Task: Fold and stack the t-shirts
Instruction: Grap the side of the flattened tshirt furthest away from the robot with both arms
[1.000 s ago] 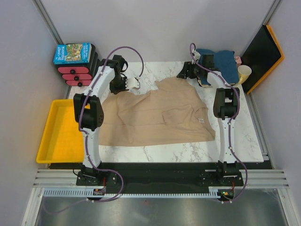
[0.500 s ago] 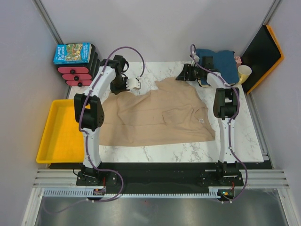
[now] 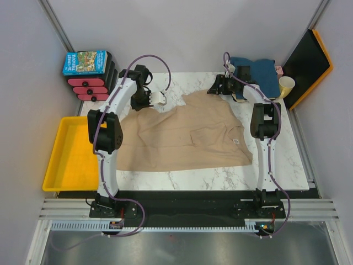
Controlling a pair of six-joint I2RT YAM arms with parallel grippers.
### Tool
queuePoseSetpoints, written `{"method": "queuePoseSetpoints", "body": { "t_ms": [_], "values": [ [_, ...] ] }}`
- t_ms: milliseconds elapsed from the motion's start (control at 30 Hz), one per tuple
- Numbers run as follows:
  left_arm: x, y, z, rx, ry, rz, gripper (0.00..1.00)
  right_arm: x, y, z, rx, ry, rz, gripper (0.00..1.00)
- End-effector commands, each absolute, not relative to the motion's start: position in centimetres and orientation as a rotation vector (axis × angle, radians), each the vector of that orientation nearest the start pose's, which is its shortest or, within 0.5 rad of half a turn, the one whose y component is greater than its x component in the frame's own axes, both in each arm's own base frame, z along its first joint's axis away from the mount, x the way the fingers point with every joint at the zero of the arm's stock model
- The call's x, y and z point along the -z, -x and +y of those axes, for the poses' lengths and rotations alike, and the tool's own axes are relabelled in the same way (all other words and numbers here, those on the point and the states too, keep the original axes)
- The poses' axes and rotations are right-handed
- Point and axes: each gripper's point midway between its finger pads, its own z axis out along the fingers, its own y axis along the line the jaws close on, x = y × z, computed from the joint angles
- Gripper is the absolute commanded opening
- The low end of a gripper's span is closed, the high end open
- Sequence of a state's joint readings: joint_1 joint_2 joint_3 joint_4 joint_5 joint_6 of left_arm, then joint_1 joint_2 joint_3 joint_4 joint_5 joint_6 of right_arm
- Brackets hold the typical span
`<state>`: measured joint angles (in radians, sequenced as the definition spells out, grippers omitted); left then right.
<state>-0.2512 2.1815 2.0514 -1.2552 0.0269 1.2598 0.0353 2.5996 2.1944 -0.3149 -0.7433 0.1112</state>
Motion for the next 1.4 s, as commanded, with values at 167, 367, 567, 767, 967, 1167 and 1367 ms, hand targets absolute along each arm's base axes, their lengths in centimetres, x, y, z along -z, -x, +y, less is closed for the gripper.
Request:
{"method": "queuePoseSetpoints", "body": {
  "t_ms": [167,367,567,767,967,1167,1367],
  "values": [
    [-13.6,-44.8,-8.4,-0.124,-1.972,2.145,0.02,-5.7,-62.0,15.7,-1.014,0.321,2.139,0.75],
    [-13.4,-45.0,-8.6,-0.125,-1.984,2.138,0.02,-7.3,-62.0,17.6,-1.119,0.368,2.057,0.68],
    [-13.2,-44.9,-8.8,-0.111,-1.989,2.135,0.02,-9.7,-63.3,18.0,-1.063,0.425,1.982,0.63],
    [-13.2,-45.0,-9.0,-0.111,-1.990,2.126,0.02,-10.9,-63.4,18.3,-1.055,0.456,1.949,0.48],
    [-13.0,-45.2,-9.2,-0.103,-1.994,2.119,0.02,-10.9,-63.0,18.2,-1.053,0.469,1.958,0.00],
    [-13.0,-45.3,-9.2,-0.107,-1.993,2.118,0.02,-11.5,-62.7,17.6,-0.997,0.486,1.976,0.00],
    [-13.9,-46.7,-8.2,-0.147,-1.867,2.138,0.02,-14.5,-62.6,15.7,-0.776,0.633,1.932,0.00]
  ]
}}
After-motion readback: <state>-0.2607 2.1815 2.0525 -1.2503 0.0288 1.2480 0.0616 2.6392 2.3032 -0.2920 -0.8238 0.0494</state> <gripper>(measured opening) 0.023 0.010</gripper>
